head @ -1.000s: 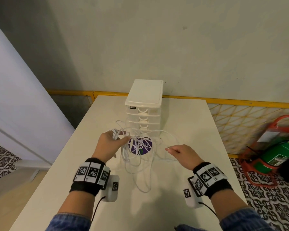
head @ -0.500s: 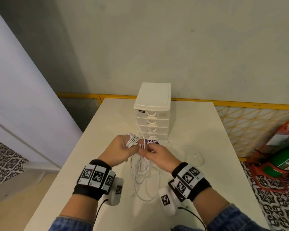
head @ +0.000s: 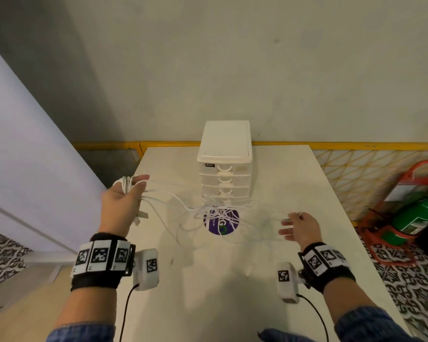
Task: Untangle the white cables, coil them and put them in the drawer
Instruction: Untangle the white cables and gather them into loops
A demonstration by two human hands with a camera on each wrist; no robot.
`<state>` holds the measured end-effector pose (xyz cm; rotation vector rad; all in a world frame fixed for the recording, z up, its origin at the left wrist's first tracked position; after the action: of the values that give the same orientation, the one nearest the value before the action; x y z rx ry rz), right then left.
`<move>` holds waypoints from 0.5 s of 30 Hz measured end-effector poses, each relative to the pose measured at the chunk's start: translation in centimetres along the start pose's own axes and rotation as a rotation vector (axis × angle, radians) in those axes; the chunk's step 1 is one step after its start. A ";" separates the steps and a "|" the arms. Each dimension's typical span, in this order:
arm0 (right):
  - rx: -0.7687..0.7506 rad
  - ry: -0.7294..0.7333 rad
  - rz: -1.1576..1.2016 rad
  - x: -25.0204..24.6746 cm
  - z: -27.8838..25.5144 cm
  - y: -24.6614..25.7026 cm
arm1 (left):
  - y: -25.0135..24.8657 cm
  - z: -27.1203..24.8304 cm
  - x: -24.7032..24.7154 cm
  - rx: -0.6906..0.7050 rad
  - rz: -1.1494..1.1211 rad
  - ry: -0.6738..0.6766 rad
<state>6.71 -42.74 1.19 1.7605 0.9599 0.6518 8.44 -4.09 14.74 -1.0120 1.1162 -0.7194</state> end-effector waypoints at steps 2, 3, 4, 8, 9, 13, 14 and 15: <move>0.046 -0.021 -0.149 -1.4 0.5 -0.8 | -0.3 0.1 0.1 -0.005 -0.022 -0.004; 0.070 0.017 -0.301 -1.5 0.3 -1.0 | -0.8 -0.1 0.6 0.019 -0.032 0.030; 0.098 0.081 -0.491 -1.4 0.0 -1.0 | -1.4 -0.3 1.5 0.054 -0.027 0.078; -0.037 0.108 -1.179 0.7 -2.8 1.9 | -3.6 -1.2 5.3 0.146 0.114 0.241; -0.134 0.060 -1.262 1.5 -3.5 3.3 | -4.0 -1.6 6.0 0.171 0.145 0.276; -0.490 0.237 -1.013 5.4 -6.2 7.3 | -5.2 -3.0 7.9 0.224 0.145 0.388; -0.502 0.413 -0.844 6.7 -7.0 7.5 | -5.3 -3.2 8.2 0.207 0.124 0.400; -0.485 0.587 -0.724 8.0 -8.1 7.3 | -5.6 -3.3 8.3 0.191 0.098 0.410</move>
<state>6.99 -33.39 10.93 0.7062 1.5666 0.8353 7.90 -14.49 16.36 -0.6572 1.4084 -0.9613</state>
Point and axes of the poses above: each hand's wrist, its own z-axis towards the middle knuckle, its own x-axis out of the palm, y = z × x, the point moved 3 cm from there along z, towards the middle knuckle, and after that the axes turned 11 degrees about z, right-handed, at the moved point
